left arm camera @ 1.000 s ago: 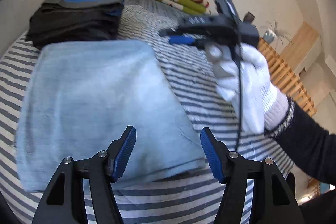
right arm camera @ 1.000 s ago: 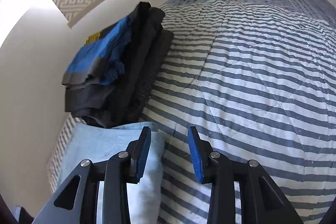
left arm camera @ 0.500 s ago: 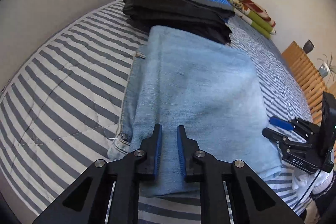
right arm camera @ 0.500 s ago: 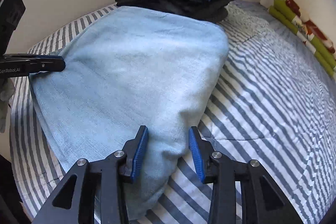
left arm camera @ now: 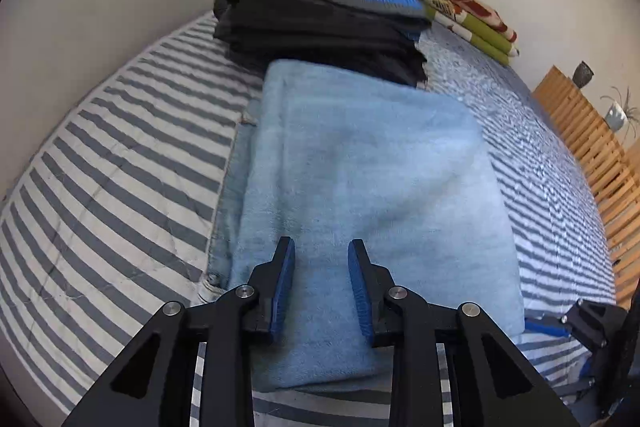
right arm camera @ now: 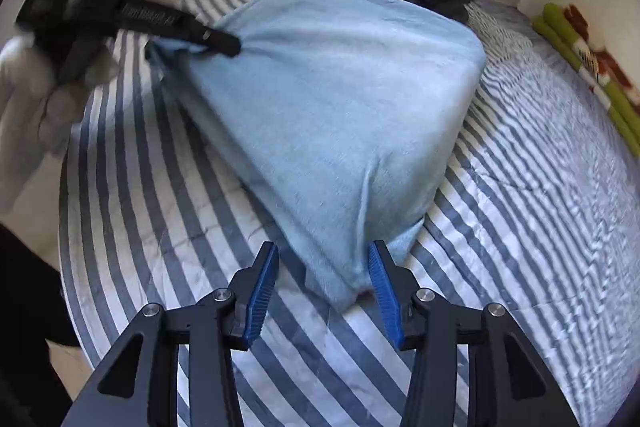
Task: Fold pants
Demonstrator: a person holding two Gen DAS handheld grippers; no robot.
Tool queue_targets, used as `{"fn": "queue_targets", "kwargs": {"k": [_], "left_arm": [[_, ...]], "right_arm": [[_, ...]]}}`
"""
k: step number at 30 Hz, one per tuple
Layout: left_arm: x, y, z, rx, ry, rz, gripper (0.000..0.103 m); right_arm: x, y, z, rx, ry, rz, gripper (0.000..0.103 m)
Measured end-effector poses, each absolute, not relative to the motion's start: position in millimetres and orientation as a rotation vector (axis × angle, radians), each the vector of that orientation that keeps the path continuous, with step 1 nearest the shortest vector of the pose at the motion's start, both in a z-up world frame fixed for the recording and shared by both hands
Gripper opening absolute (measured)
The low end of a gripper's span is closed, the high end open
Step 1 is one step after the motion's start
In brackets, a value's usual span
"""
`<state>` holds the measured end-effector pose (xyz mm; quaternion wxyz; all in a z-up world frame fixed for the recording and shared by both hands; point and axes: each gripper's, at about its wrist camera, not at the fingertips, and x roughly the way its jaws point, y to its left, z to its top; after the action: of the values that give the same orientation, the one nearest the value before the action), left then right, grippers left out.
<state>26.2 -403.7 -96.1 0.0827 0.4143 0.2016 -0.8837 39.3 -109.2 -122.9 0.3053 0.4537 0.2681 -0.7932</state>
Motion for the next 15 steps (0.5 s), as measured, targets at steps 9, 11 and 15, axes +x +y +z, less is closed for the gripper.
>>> {"fn": "queue_targets", "kwargs": {"k": [9,11,15], "left_arm": [[-15,-422,-99,1.193,0.686,-2.538,0.083],[-30,-426,-118,1.265,0.717,-2.478,0.084],[-40,-444,-146,1.341,0.882,-2.443,0.088]], "right_arm": [[-29,-79,-63,1.164,0.378,-2.345,0.055],[-60,-77,-69,1.201,0.294,-2.382,0.063],[-109,-78,-97,1.374,0.131,-2.278,0.063]]}}
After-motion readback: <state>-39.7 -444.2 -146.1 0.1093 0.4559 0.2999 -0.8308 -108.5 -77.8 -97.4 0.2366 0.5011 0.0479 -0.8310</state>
